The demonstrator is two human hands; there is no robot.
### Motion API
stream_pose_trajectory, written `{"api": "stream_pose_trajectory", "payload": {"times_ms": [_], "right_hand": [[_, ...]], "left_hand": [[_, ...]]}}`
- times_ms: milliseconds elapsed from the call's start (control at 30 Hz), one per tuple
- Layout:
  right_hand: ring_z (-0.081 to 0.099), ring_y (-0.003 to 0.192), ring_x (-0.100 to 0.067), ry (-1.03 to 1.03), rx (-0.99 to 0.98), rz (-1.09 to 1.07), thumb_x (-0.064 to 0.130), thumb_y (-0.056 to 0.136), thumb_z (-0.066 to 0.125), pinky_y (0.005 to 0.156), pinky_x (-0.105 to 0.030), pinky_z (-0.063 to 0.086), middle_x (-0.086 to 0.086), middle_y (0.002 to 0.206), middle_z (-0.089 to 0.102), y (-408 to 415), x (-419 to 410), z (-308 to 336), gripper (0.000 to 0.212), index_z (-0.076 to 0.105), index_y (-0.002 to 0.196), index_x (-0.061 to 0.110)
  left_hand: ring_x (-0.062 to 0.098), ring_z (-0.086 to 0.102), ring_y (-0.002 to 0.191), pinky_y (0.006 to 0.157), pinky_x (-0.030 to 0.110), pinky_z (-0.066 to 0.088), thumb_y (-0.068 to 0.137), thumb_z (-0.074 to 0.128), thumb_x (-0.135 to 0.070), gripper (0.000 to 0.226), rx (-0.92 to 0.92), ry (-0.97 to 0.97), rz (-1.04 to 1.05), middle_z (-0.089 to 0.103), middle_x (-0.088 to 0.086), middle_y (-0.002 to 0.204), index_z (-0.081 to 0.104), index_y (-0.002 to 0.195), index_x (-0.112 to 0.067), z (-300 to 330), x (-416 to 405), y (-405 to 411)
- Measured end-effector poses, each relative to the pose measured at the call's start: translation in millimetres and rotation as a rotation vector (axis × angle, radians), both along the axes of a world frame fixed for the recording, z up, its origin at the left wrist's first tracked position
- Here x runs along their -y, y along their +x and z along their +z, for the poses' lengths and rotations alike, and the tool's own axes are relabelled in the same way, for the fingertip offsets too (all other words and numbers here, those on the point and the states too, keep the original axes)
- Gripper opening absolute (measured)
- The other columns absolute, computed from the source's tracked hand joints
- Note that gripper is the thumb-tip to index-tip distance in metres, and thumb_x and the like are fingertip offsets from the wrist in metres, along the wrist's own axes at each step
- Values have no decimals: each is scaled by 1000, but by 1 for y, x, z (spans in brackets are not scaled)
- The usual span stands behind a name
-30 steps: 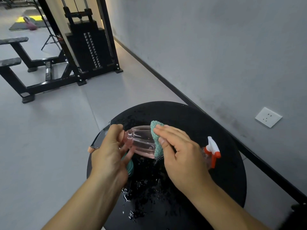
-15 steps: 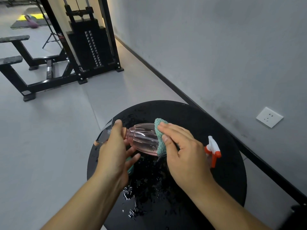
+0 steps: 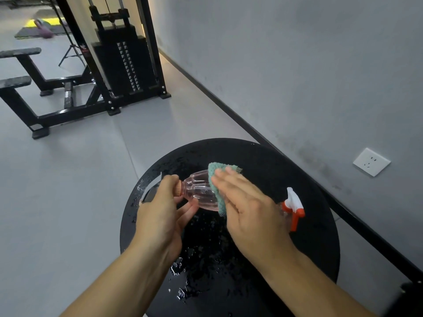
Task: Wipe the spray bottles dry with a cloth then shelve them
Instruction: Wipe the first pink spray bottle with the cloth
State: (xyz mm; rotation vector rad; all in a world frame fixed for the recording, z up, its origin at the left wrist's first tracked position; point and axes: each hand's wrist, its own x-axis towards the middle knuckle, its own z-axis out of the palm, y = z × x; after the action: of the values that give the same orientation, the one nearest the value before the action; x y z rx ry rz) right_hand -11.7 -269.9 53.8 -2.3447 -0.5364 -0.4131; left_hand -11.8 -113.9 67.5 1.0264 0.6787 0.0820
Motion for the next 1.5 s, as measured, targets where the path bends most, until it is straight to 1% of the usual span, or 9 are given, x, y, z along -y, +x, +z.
{"api": "stream_pose_trajectory", "payload": {"times_ms": [133,300,467,633,833,1000,1167,1333,1500], "right_hand": [[36,143,-1,-62,9,79,3,98,55,118,-21,29,6,146,54,-2,-1,0,46,57,141,18],[39,141,-2,-24,-11,-10,0,96,57,114,-8,21,5,144,55,3,3,3,47,58,139,17],[34,144,-3,-82,-1,100,-4,94,57,118,-24,31,5,147,53,-2,-7,-2,52,56,141,16],[35,142,-1,-22,-40,0,-4,94,57,116,-9,19,6,146,54,4,0,-1,52,57,141,17],[33,145,-3,-78,-19,134,-2,95,55,118,-26,32,6,147,52,-3,-9,-2,50,56,141,18],[33,141,4,15,-95,-10,2,98,53,115,-9,21,10,147,52,6,0,1,48,56,141,22],[33,142,5,-35,-138,95,7,100,51,119,-23,29,12,147,51,2,-5,3,46,55,142,24],[37,138,7,68,-158,-44,4,100,51,115,-13,27,13,146,52,11,7,6,45,58,140,26],[34,140,7,10,-155,54,7,100,50,118,-20,27,14,146,52,3,0,6,45,57,141,26]], "left_hand": [[22,78,70,78,34,65,95,74,-26,19,-3,5,-9,75,6,74,70,90,-7,-2,1,0],[19,77,65,79,35,66,97,71,-24,20,-2,10,27,75,3,68,68,83,-9,1,1,1],[19,78,67,70,30,66,97,71,-23,24,-30,-2,0,77,8,78,67,77,-11,-3,2,0],[19,77,66,76,33,66,95,74,-25,20,-26,24,41,72,3,72,69,83,-10,-2,-3,2],[16,76,64,82,37,64,98,70,-22,22,-20,7,-16,75,5,75,69,80,-10,-4,1,-2],[22,75,72,79,33,66,93,71,-22,13,-4,55,3,68,-1,69,66,88,-11,-3,-3,2],[23,71,72,75,31,61,94,67,-15,9,10,134,-89,68,-1,70,62,89,-10,-7,4,-3],[20,75,76,80,34,64,100,70,-21,17,42,155,-64,72,-3,74,72,88,-9,-2,1,0],[22,76,79,78,33,63,101,70,-22,16,57,112,-94,75,-2,75,71,99,-6,-3,4,-2]]}}
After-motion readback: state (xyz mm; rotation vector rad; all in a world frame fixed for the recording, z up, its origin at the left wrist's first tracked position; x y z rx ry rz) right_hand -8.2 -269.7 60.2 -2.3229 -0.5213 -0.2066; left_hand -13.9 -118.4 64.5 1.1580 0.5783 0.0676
